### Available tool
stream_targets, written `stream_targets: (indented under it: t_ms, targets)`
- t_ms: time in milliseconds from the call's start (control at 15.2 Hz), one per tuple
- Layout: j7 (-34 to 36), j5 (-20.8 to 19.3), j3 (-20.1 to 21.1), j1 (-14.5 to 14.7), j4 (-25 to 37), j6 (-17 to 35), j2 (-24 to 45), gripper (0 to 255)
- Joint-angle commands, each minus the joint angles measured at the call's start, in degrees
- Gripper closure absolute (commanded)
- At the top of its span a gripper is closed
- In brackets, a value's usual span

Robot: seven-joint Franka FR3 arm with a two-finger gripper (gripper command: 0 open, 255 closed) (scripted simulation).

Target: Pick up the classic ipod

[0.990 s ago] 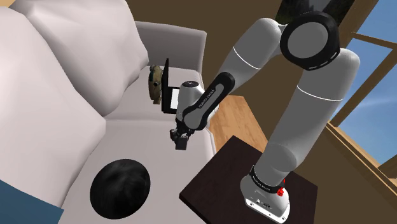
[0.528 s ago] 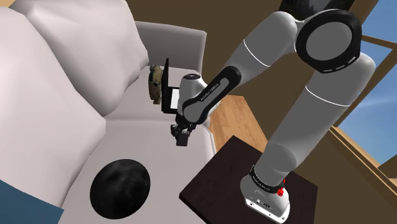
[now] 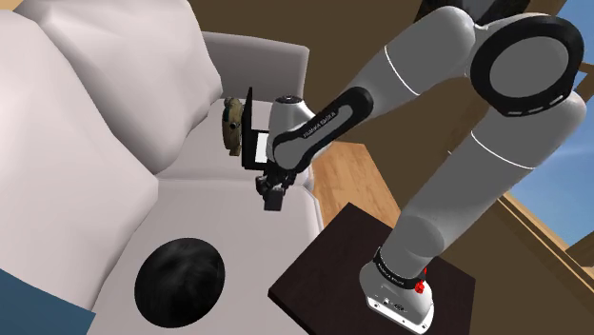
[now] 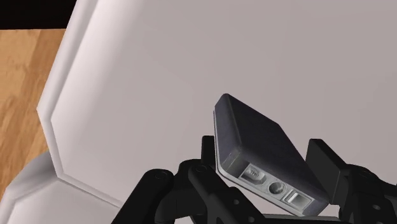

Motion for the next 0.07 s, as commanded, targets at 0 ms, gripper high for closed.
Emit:
stream_targets:
  t_ms: [0]
  targets:
    - [-0.04,0.14,0.01,0.06,0.18,-0.59,-0.40,255]
